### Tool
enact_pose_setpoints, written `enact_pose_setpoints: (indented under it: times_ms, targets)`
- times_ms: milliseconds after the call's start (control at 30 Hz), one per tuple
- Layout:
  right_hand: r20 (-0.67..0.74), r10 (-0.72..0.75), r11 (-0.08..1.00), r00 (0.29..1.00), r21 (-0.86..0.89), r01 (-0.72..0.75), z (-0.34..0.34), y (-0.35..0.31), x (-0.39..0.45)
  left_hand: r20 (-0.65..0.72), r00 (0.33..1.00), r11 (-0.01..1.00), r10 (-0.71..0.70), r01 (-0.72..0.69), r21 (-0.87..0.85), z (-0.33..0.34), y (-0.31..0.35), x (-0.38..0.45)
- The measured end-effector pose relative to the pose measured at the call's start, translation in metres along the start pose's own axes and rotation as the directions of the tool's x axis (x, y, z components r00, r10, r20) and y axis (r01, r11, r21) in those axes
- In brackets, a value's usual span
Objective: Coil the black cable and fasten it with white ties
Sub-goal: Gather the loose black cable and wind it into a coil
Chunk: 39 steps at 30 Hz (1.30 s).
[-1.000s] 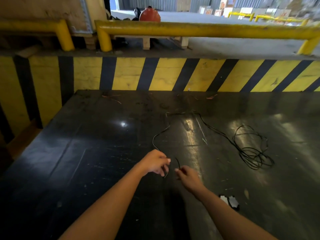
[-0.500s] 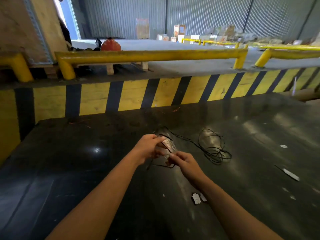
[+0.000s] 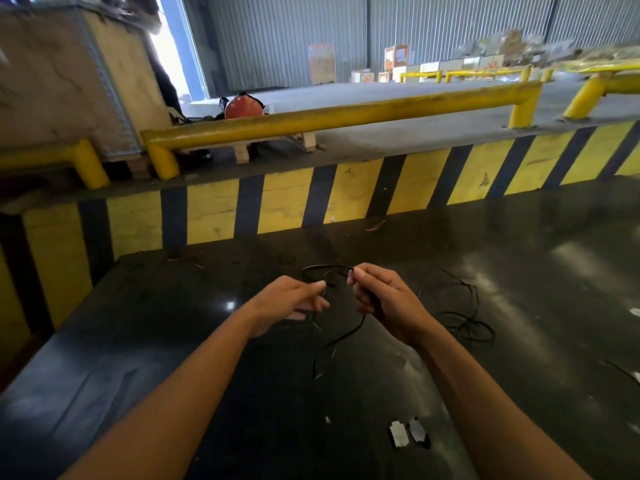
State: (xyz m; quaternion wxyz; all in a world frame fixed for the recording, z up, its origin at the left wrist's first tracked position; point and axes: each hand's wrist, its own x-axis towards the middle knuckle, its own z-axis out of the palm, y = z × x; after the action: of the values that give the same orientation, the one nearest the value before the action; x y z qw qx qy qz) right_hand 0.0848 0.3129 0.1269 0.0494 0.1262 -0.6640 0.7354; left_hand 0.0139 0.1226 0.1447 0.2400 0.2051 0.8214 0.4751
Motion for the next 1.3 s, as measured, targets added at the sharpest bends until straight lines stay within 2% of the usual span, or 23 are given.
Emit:
enact_pose_setpoints:
  times_ms: [100,167,200,300,333,367,433,533,567,633,667,700,733,800,867,900,933,967,1033,1133,1167,1233,1300]
  targets:
    - [-0.011,-0.005,0.999,1.0,0.042,0.006,-0.011,0.002,0.007,-0.048,0.998,0.983,0.05,-0.058,-0.177,-0.002,0.009,-0.002]
    - [0.04,-0.005,0.994,0.999,0.109,0.001,-0.013,0.002,0.011,-0.137,0.985,0.986,0.106,-0.121,-0.112,-0.008,0.013,0.003]
    - [0.073,-0.009,0.991,0.997,0.137,-0.001,-0.012,0.001,0.013,-0.135,0.984,0.987,0.116,-0.129,-0.094,-0.011,0.015,0.005]
    - [0.143,-0.029,0.98,0.989,0.2,0.0,-0.008,-0.001,0.017,0.106,0.992,0.994,0.074,-0.064,-0.09,-0.01,0.017,0.01]
    - [0.146,-0.033,0.976,0.989,0.218,0.0,-0.01,-0.001,0.019,0.172,0.984,0.998,0.056,-0.052,-0.028,-0.007,0.019,0.01]
    - [0.141,-0.032,0.973,0.989,0.231,-0.001,-0.013,-0.001,0.021,0.181,0.983,0.998,0.043,-0.051,0.036,-0.004,0.02,0.011]
    - [0.11,-0.016,0.972,0.994,0.237,-0.011,-0.023,-0.001,0.025,0.099,0.994,0.998,0.053,-0.057,0.034,0.001,0.024,0.012]
    - [0.024,0.023,0.98,0.999,0.195,-0.027,-0.036,0.003,0.026,-0.005,1.0,0.986,0.0,-0.001,-0.166,-0.003,0.032,0.014]
    - [-0.011,0.037,0.982,0.999,0.185,-0.034,-0.039,0.005,0.026,-0.027,1.0,0.988,-0.008,0.004,-0.154,-0.005,0.034,0.015]
    - [-0.083,0.066,0.982,0.994,0.18,-0.05,-0.042,0.011,0.027,-0.051,0.999,1.0,-0.002,0.001,-0.015,-0.006,0.042,0.014]
    - [-0.117,0.08,0.983,0.99,0.174,-0.059,-0.044,0.015,0.028,-0.026,1.0,1.0,0.012,-0.012,0.009,-0.005,0.046,0.012]
    - [-0.146,0.094,0.985,0.985,0.157,-0.07,-0.045,0.018,0.03,0.023,1.0,0.999,0.021,-0.02,-0.047,-0.003,0.05,0.01]
    - [-0.172,0.104,0.989,0.98,0.126,-0.083,-0.045,0.022,0.031,0.087,0.995,0.984,0.037,-0.021,-0.176,-0.002,0.053,0.008]
    - [-0.213,0.106,0.994,0.971,0.004,-0.108,-0.038,0.031,0.031,0.155,0.978,0.86,0.142,-0.045,-0.508,0.003,0.065,0.003]
    - [-0.209,0.087,0.971,0.974,-0.202,-0.13,-0.019,0.042,0.027,0.041,0.971,0.669,0.234,-0.13,-0.731,0.007,0.075,0.006]
    - [-0.153,0.08,0.95,0.985,-0.288,-0.122,-0.006,0.05,0.023,-0.049,0.971,0.602,0.236,-0.185,-0.777,0.008,0.078,0.011]
    - [-0.055,0.1,0.931,0.993,-0.347,-0.113,0.007,0.056,0.016,-0.145,0.966,0.583,0.214,-0.245,-0.774,0.008,0.08,0.017]
    - [0.053,0.153,0.916,0.987,-0.383,-0.121,0.02,0.059,0.008,-0.227,0.955,0.614,0.189,-0.295,-0.732,0.007,0.08,0.022]
    - [0.228,0.248,0.874,0.942,-0.471,-0.116,0.032,0.056,-0.004,-0.294,0.941,0.749,0.169,-0.316,-0.582,0.001,0.072,0.027]
    - [0.302,0.204,0.769,0.931,-0.638,0.038,0.016,0.035,-0.002,-0.258,0.954,0.97,0.151,-0.194,-0.149,-0.014,0.052,0.025]
    - [0.295,0.166,0.734,0.941,-0.674,0.082,0.005,0.024,0.003,-0.22,0.966,0.99,0.138,-0.134,0.03,-0.02,0.044,0.024]
    - [0.235,0.101,0.697,0.967,-0.71,0.1,-0.019,0.002,0.016,-0.095,0.994,0.954,0.051,-0.02,0.301,-0.032,0.026,0.022]
    - [0.156,0.04,0.672,0.987,-0.735,0.089,-0.039,-0.021,0.031,0.038,0.991,0.939,-0.131,0.112,0.324,-0.033,0.019,0.014]
